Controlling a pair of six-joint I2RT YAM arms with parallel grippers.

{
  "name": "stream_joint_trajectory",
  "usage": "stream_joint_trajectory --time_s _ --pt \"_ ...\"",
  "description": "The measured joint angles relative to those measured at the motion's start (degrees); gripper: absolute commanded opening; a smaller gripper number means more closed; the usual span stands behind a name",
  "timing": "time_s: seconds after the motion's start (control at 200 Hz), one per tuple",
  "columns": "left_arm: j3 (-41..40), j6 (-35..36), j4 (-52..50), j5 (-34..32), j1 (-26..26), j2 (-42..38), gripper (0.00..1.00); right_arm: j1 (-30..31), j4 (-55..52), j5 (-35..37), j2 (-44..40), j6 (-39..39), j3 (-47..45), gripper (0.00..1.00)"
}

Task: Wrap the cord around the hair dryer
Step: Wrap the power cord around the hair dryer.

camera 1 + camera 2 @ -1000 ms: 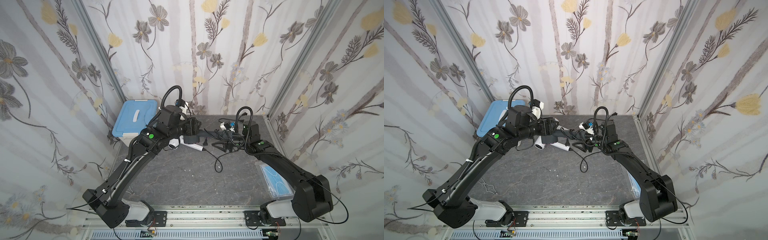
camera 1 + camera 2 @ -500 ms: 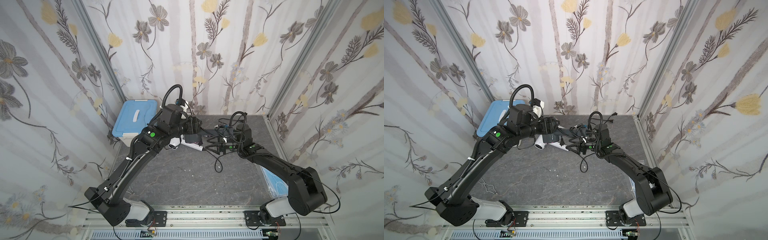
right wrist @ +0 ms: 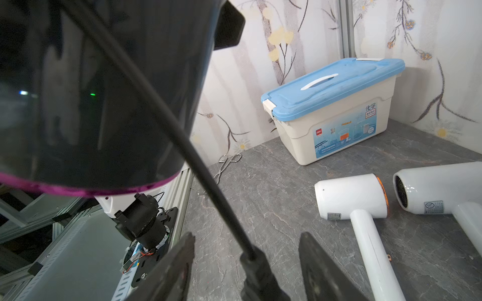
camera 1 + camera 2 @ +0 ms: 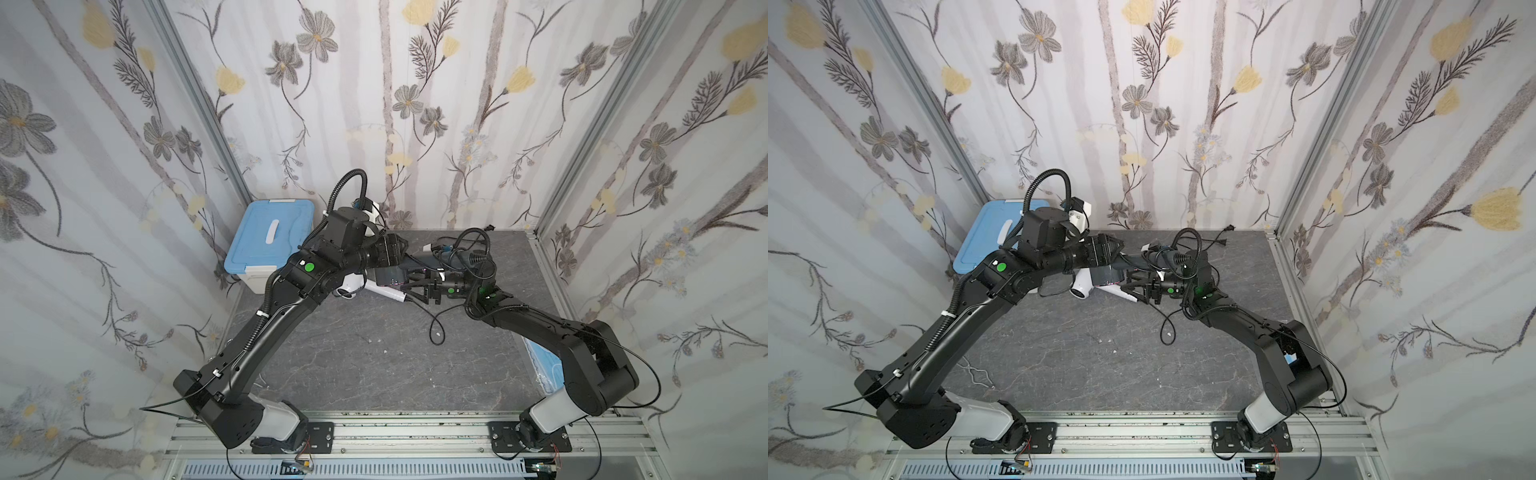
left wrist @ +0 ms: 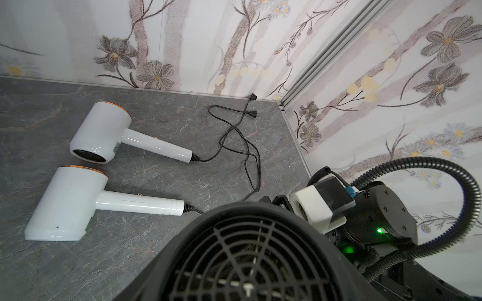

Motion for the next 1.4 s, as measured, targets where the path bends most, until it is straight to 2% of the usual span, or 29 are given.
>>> stream_joint_trajectory --time_s 0.2,0.39,0.54,0.61,0.714,0.819,0.934,1.009,1.154,1.399 --pt "0.0 -0.2 0.5 0.3 -0.1 0.0 0.00 0.2 3.3 0.7 1.5 2.3 1.0 0.58" --pt "0.0 -0.2 0.5 0.3 -0.1 0.0 0.00 0.4 3.5 0.7 1.5 3.2 0.8 0.47" --pt "0.1 -0.2 0.5 0.3 -0.1 0.0 0.00 0.8 3.5 0.8 1.8 3.6 0.7 0.32" --pt "0.2 -0.2 0.5 0.3 -0.1 0.0 0.00 0.9 3.5 0.8 1.9 3.6 0.7 0.30" --pt "0.5 -0.2 0.5 0.3 -0.1 0.0 0.00 0.9 3.4 0.8 2.0 3.6 0.5 0.15" --pt "0.8 -0.2 0.5 0.3 0.0 0.5 0.00 0.8 3.3 0.8 2.0 3.9 0.2 0.13" --pt "1.0 -0.2 0.4 -0.7 0.1 0.9 0.00 0.6 2.3 0.9 1.2 3.3 -0.9 0.03" --pt "1.0 -0.2 0.3 -2.1 0.5 0.9 0.00 0.1 1.5 1.9 0.0 2.7 -2.4 0.00" --pt "-0.1 -0.8 0.3 -5.1 1.7 0.8 0.00 -1.4 0.0 2.6 -2.8 2.0 -7.0 0.00" --pt "-7.0 -4.0 1.2 -8.9 5.0 -2.3 0.00 -3.1 -5.7 5.2 -7.6 -0.1 -11.2 0.00"
